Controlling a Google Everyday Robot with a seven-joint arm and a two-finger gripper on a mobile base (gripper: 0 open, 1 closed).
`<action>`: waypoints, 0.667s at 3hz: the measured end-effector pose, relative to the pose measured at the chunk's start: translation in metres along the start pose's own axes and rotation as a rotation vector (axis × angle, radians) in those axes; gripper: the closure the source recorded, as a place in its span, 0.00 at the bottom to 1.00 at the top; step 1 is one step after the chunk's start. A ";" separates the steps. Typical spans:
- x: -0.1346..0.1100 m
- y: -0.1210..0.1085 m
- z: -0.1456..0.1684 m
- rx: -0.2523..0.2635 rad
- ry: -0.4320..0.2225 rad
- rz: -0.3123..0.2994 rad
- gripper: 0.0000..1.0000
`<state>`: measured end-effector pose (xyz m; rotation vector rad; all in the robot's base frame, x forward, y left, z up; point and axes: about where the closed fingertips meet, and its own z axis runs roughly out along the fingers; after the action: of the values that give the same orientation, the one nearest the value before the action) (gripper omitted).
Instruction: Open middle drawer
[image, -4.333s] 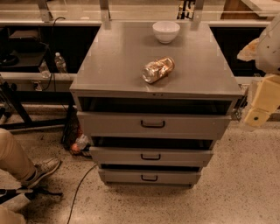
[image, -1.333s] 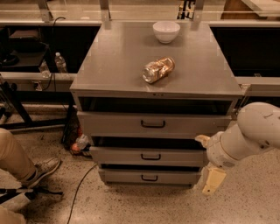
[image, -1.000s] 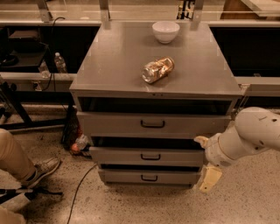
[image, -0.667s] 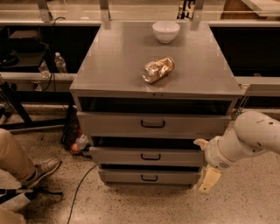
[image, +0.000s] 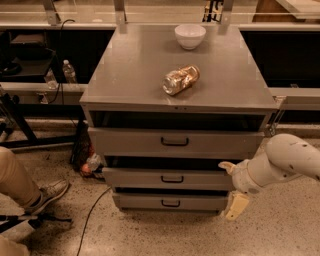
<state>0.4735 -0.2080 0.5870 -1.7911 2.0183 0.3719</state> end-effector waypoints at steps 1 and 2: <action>0.007 -0.014 0.027 -0.005 -0.013 -0.048 0.00; 0.021 -0.032 0.061 -0.002 -0.023 -0.079 0.00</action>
Offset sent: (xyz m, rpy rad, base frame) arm 0.0764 0.0034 -0.1208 0.0202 -0.0702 0.0850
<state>0.5113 -0.2022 0.5260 -1.8536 1.9256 0.3692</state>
